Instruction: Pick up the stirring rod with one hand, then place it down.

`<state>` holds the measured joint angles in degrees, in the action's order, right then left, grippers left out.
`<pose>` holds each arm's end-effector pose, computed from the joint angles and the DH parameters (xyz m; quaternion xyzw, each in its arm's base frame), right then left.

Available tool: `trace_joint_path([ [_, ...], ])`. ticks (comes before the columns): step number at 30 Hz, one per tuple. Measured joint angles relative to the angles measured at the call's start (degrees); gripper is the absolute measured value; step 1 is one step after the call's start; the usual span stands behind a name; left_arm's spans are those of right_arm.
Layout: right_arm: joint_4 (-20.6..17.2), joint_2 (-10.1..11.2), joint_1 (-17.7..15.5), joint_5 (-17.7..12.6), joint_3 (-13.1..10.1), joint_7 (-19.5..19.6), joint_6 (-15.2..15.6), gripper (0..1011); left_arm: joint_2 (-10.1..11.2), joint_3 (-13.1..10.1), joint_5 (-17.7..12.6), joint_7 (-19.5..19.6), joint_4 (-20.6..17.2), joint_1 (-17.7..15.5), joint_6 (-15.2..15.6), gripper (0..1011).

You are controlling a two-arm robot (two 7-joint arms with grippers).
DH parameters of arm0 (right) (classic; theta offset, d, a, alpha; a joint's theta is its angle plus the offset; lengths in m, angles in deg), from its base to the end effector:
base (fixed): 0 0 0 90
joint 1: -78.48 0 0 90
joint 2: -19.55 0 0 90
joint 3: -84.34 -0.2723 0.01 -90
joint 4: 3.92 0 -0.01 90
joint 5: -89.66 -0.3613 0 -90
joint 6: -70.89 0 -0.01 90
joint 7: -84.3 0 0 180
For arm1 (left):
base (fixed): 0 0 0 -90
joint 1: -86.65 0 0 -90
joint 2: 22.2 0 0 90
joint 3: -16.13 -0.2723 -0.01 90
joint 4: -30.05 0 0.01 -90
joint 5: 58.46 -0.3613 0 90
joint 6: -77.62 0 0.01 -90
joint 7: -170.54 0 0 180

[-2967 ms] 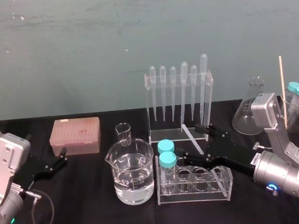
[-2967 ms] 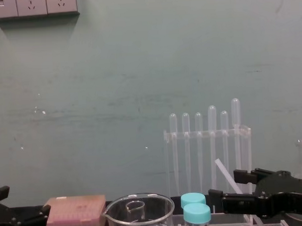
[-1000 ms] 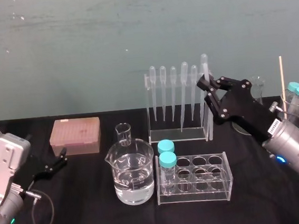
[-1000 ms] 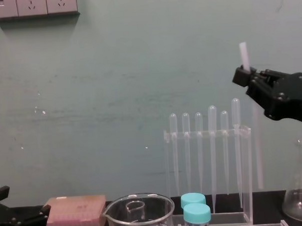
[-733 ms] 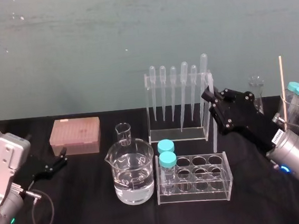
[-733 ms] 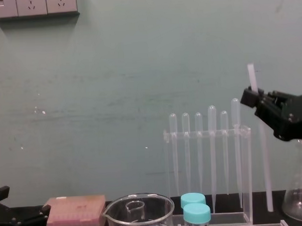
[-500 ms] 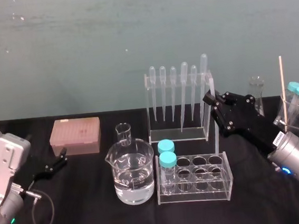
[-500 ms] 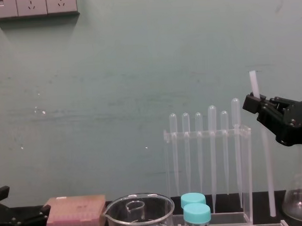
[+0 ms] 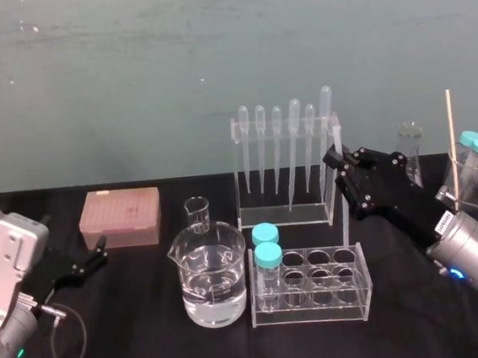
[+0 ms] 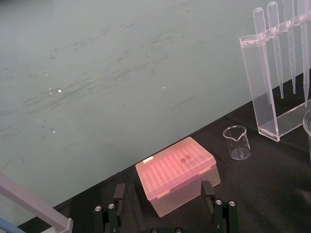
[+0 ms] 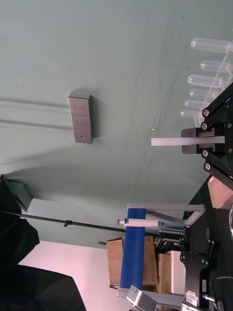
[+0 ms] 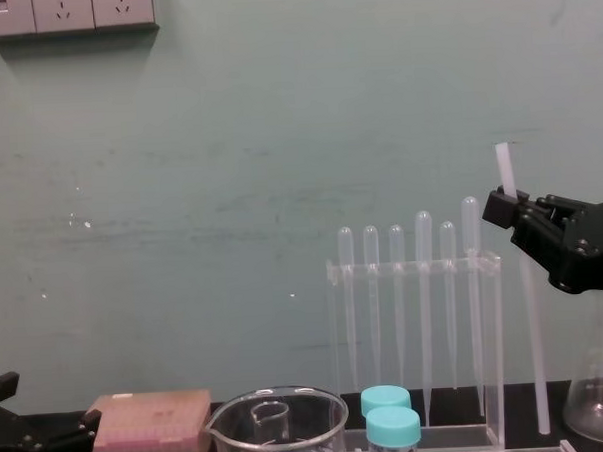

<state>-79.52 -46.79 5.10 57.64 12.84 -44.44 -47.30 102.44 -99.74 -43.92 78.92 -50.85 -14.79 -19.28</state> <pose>0.4443 -0.0441 -0.2690 0.1413 -0.1572 -0.3514 0.9120 0.4048 0.0587 -0.2980 0.1415 -0.1325 0.5799 0.7913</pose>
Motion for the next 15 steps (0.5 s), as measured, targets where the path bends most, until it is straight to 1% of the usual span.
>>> trace_joint_path([
  [15, -0.1, 0.0, 0.0, 0.0, 0.1, 0.1, 0.0, 66, 0.0, 0.0, 0.0, 0.0, 0.0, 0.0, 0.0, 1000],
])
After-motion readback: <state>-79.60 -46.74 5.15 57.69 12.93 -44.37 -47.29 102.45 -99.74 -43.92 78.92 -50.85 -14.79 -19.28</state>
